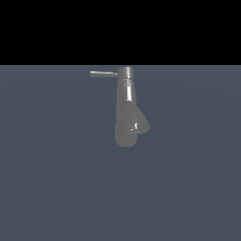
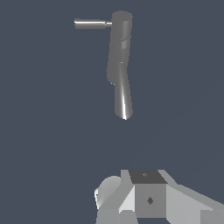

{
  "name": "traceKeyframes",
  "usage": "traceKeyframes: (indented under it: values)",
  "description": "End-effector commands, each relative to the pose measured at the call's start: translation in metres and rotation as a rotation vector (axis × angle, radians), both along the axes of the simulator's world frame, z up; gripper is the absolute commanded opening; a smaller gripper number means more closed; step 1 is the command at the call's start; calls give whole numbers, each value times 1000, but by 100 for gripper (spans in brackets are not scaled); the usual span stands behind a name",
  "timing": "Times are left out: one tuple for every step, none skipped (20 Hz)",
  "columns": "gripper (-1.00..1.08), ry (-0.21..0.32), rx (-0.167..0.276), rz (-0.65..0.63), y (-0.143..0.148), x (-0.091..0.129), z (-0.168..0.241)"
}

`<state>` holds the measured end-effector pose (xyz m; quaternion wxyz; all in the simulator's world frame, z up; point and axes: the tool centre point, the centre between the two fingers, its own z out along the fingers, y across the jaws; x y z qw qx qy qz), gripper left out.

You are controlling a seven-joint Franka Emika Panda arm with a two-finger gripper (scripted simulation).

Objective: Turn on the faucet by rotating a designated handle.

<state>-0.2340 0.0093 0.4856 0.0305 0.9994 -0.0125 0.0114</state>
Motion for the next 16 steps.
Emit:
traceKeyframes:
  values:
    - [-100,0,-7,-35,1,9,-1]
    - [-100,0,-11,-52,2,13,-1]
    - [-100,0,-14,-69,3,17,-2]
    - [-100,-1,-18,-88,3,22,-2]
    - [-100,-1,-22,-108,4,27,-3]
    - [-100,-2,-26,-128,5,32,-4]
    - [-100,-3,-30,-150,6,38,-5]
    - [-100,-3,-34,-172,7,44,-6]
    - [-100,-4,-38,-193,8,49,-7]
    - [-100,-5,-41,-215,9,55,-9]
    - [-100,-6,-45,-236,11,61,-10]
    - [-100,-8,-48,-258,12,67,-12]
    - [-100,-9,-51,-279,13,72,-14]
    - [-100,-10,-55,-300,14,78,-15]
    - [-100,-12,-57,-321,16,84,-17]
    - [-100,-13,-60,-342,17,89,-19]
